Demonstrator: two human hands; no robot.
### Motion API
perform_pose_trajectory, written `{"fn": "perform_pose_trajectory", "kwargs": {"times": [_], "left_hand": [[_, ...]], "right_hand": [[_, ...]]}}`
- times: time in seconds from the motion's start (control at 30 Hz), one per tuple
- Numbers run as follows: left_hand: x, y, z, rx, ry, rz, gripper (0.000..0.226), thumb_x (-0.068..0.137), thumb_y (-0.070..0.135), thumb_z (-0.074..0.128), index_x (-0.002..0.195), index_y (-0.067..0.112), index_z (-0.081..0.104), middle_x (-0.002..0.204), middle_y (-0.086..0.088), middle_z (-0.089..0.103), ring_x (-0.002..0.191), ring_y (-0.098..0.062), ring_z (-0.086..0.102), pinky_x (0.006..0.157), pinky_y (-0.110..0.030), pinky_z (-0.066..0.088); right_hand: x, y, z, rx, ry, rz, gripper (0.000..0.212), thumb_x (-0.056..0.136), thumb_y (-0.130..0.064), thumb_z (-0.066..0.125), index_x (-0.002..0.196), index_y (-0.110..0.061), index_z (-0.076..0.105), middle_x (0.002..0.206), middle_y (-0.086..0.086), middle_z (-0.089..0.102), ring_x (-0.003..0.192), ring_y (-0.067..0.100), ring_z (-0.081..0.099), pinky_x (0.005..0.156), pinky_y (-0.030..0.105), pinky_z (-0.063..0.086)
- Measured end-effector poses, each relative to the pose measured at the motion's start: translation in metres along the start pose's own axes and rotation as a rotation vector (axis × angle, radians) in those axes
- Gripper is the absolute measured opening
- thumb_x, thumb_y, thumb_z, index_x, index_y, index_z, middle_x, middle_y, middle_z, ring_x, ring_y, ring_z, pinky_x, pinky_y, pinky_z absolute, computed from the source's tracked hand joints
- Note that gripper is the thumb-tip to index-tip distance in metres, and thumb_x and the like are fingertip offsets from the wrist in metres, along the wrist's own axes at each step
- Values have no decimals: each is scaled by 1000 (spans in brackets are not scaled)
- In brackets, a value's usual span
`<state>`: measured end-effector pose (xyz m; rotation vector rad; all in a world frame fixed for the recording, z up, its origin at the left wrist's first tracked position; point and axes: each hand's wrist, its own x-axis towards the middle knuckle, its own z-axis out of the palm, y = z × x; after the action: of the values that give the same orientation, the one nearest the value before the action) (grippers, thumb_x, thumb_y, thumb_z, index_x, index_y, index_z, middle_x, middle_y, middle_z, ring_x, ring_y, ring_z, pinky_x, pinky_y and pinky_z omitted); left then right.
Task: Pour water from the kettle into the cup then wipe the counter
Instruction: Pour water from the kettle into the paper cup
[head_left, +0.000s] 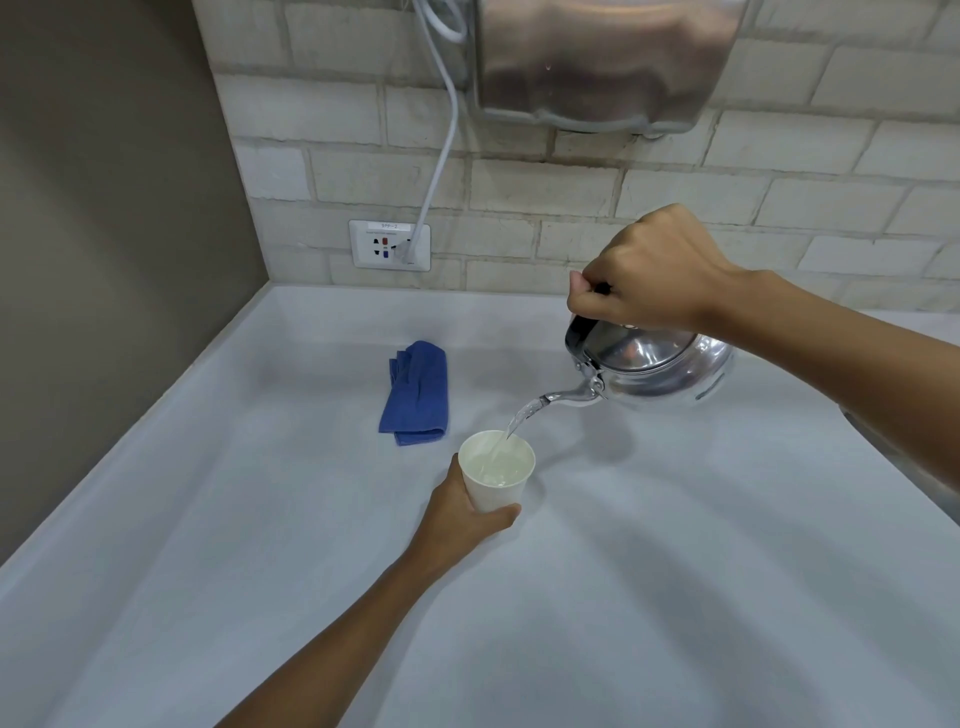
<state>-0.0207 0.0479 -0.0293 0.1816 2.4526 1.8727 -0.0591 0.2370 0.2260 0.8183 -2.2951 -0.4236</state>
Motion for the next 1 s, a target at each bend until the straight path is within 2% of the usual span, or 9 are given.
{"fn": "perform_pose_trajectory", "kwargs": {"times": [0.17,0.27,0.53,0.67,0.83,1.0], "left_hand": [[0,0,-1,2,-3,-1,76,62,29,80,126,31,39,117,9,57,103,-5,54,71,-10,43],[0,1,-1,6,-3,0,76,62,30,80,126,30,39,117,10,57,102,-5,54,69,-7,44],[-1,2,0,-14,-3,-6,75,62,28,81,125,28,39,119,6,56,106,-10,54,76,-11,41],[-2,3,0,-14,6,-1,72,62,28,82,120,31,39,117,7,56,106,-11,54,81,-18,42],[-2,4,0,-4,18,-11,73,62,28,82,121,31,39,117,7,56,105,-10,53,83,-20,42],[-2,2,0,6,10,-18,76,61,31,82,123,30,39,119,5,56,108,-11,53,88,-24,44]], "right_hand": [[0,-1,2,-9,-24,-12,44,82,-21,41,41,-7,31,36,11,27,38,23,22,47,22,10],[1,-1,3,-10,-25,-20,45,82,-22,40,41,-7,30,36,12,28,38,22,23,47,22,11],[-8,-4,16,41,24,36,44,81,-24,35,39,-11,29,32,11,29,37,19,19,49,18,7],[-21,-4,35,137,44,146,48,80,-27,34,36,-6,36,31,9,29,36,18,20,47,18,9],[-28,2,55,262,70,335,45,78,-33,32,38,-13,26,33,1,21,34,18,20,45,20,15],[-15,21,85,423,29,616,50,81,-27,44,39,-17,21,36,-2,17,37,15,17,45,24,19]]}}
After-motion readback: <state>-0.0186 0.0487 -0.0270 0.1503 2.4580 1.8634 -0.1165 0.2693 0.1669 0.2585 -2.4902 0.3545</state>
